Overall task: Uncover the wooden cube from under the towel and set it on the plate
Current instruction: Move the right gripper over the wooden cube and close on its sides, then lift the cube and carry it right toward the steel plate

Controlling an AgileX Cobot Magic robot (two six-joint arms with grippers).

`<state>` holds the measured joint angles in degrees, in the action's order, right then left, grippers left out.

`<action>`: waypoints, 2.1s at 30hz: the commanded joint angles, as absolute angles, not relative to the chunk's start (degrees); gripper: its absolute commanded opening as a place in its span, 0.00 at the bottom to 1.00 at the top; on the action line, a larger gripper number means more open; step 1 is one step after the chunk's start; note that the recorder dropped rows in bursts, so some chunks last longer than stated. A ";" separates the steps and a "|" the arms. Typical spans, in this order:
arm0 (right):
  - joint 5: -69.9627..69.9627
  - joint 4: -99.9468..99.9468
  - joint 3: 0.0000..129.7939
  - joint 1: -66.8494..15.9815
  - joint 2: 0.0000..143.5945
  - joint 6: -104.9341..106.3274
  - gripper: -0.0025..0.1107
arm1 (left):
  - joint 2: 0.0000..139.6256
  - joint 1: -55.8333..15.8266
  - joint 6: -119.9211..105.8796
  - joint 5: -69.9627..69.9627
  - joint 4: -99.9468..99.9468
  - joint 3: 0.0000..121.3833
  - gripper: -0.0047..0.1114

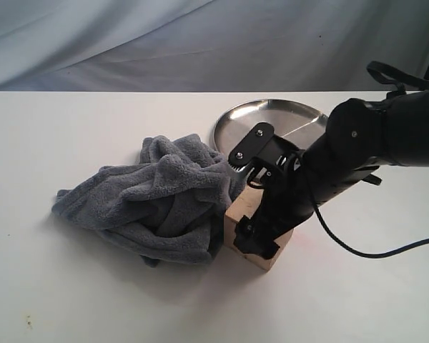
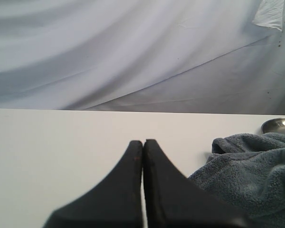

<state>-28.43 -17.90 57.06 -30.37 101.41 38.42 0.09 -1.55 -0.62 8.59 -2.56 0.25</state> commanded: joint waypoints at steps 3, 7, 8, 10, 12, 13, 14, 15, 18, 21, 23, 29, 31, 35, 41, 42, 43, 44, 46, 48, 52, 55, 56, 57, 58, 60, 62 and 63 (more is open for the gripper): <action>-28.40 -16.13 56.74 -30.98 104.19 38.31 0.95 | 0.00 -1.60 -0.58 8.35 -2.52 0.00 0.05; -27.56 -16.05 56.74 -31.43 104.33 38.15 0.95 | 0.00 -1.60 -0.58 8.35 -2.52 0.00 0.05; -27.56 -16.05 56.74 -31.43 104.33 38.15 0.95 | 0.00 -1.60 -0.58 8.35 -2.52 0.00 0.05; -27.68 -16.80 56.74 -31.43 104.33 38.16 0.95 | 0.00 -1.60 -0.46 8.35 -2.52 0.00 0.05; -27.68 -17.61 56.74 -31.43 104.33 38.16 0.95 | 0.00 -1.60 -0.46 8.35 -2.52 0.00 0.05; -27.57 -17.89 56.74 -31.43 104.33 38.16 0.95 | 0.00 -1.60 -0.46 8.35 -2.52 0.00 0.05; -27.45 -18.22 56.74 -31.43 104.33 38.16 0.95 | 0.00 -1.60 -0.46 8.35 -2.52 0.00 0.05; -27.34 -18.48 56.74 -31.43 104.33 38.16 0.95 | 0.00 -1.60 -0.46 8.35 -2.52 0.00 0.05; -27.21 -18.81 56.74 -31.43 104.33 38.16 0.95 | 0.00 -1.60 -0.46 8.35 -2.52 0.00 0.05; -27.21 -18.82 56.74 -31.43 103.81 38.16 0.95 | 0.00 -1.60 -0.63 8.35 -2.52 0.00 0.05; -27.21 -18.82 56.74 -31.43 103.06 38.16 0.93 | 0.00 -1.60 -0.63 8.35 -2.52 0.00 0.05; -26.98 -18.82 56.74 -31.43 101.57 38.16 0.71 | 0.00 -1.60 -0.44 8.35 -2.52 0.00 0.05; -27.12 -18.70 56.74 -31.43 101.57 38.16 0.67 | 0.00 -1.60 -0.44 8.35 -2.52 0.00 0.05; -27.12 -18.70 56.74 -31.43 101.57 38.16 0.67 | 0.00 -1.60 -0.44 8.35 -2.52 0.00 0.05; -27.36 -18.70 56.74 -31.43 99.52 36.39 0.61 | 0.00 -1.60 -0.44 8.35 -2.52 0.00 0.05; -27.51 -18.70 56.74 -31.43 98.16 35.83 0.55 | 0.00 -1.60 -0.44 8.35 -2.52 0.00 0.05; -27.56 -18.58 56.74 -31.43 97.40 35.52 0.52 | 0.00 -1.60 -0.44 8.35 -2.52 0.00 0.05; -27.82 -18.58 56.74 -31.43 96.09 35.52 0.48 | 0.00 -1.60 -0.44 8.35 -2.52 0.00 0.05; -28.00 -18.41 56.74 -31.43 94.16 35.01 0.46 | 0.00 -1.60 -0.44 8.35 -2.52 0.00 0.05; -28.09 -17.09 56.74 -31.43 92.07 33.96 0.46 | 0.00 -1.60 -0.44 8.35 -2.52 0.00 0.05; -24.55 -13.66 56.74 -30.56 89.07 29.31 0.46 | 0.00 -1.60 -0.44 8.35 -2.52 0.00 0.05; -21.35 -12.54 56.74 -28.45 88.95 22.97 0.46 | 0.00 -1.60 -0.58 8.35 -2.52 0.00 0.05; -20.46 -11.60 56.74 -27.87 88.95 20.96 0.46 | 0.00 -1.60 -0.58 8.35 -2.52 0.00 0.05; -18.41 -10.32 56.74 -27.11 88.95 18.10 0.46 | 0.00 -1.60 -0.58 8.35 -2.52 0.00 0.05; -17.56 -9.90 56.74 -26.64 88.95 16.94 0.46 | 0.00 -1.60 -0.58 8.35 -2.52 0.00 0.05; -15.57 -9.81 56.74 -25.54 88.95 15.39 0.46 | 0.00 -1.60 -0.58 8.35 -2.52 0.00 0.05; -12.80 -9.81 56.74 -24.50 88.95 14.34 0.46 | 0.00 -1.60 -0.58 8.35 -2.52 0.00 0.05; -10.89 -9.81 56.74 -24.02 89.07 14.17 0.46 | 0.00 -1.60 -0.58 8.35 -2.52 0.00 0.05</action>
<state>-17.31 -10.46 56.79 -25.58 89.76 15.90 0.09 -1.55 -0.62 8.59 -2.56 0.25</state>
